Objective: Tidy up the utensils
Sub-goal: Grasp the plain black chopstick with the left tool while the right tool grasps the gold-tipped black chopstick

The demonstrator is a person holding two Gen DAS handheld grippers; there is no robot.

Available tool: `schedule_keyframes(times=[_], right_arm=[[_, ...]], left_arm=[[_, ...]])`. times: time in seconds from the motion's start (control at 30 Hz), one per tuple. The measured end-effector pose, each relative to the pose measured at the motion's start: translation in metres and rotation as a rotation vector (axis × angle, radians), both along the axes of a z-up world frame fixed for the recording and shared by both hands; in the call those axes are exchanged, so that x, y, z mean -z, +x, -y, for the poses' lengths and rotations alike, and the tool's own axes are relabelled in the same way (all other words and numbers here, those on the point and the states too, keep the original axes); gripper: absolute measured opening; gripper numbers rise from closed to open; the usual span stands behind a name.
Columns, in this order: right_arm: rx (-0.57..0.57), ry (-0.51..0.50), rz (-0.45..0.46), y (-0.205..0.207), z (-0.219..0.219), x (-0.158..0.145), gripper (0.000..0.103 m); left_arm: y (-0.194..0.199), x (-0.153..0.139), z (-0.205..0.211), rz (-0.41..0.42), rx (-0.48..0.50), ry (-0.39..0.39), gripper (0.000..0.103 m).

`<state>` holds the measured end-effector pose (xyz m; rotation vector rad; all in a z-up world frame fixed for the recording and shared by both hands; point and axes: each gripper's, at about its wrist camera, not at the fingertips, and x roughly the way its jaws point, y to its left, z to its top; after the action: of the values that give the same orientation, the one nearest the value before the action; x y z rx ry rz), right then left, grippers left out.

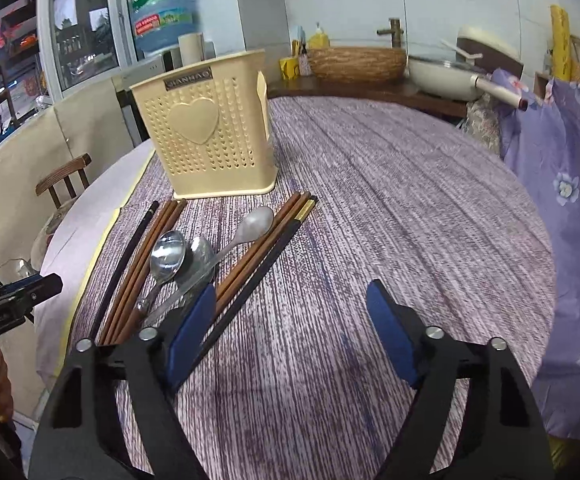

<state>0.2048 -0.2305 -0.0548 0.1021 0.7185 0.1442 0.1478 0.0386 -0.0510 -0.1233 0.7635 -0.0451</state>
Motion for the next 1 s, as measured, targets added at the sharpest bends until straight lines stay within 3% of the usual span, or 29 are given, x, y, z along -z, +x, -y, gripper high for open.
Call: schedule_keyframes(times=[0.17,0.27,0.6,0.73,1.0], right_arm=[[0.033,0.024,-0.094,0.034,-0.005,0.009,0.056],[0.046,0.055,-0.133,0.048,-0.008,0.014,0.052],[0.079,-0.015,-0.191,0.070,-0.019,0.025,0.033],[0.099,0.033,-0.210,0.077,-0.004,0.025,0.031],[0.105,-0.015,-0.193,0.093,-0.017,0.023,0.028]], left_arm=[[0.025,-0.004,0.008,-0.021,0.024,0.022,0.057],[0.040,-0.001,0.012,-0.053,0.029,0.021,0.055],[0.067,0.007,0.016,-0.108,0.031,0.027,0.055],[0.072,0.009,0.010,-0.120,0.011,0.016,0.054],[0.090,0.008,0.018,-0.130,0.017,0.030,0.054]])
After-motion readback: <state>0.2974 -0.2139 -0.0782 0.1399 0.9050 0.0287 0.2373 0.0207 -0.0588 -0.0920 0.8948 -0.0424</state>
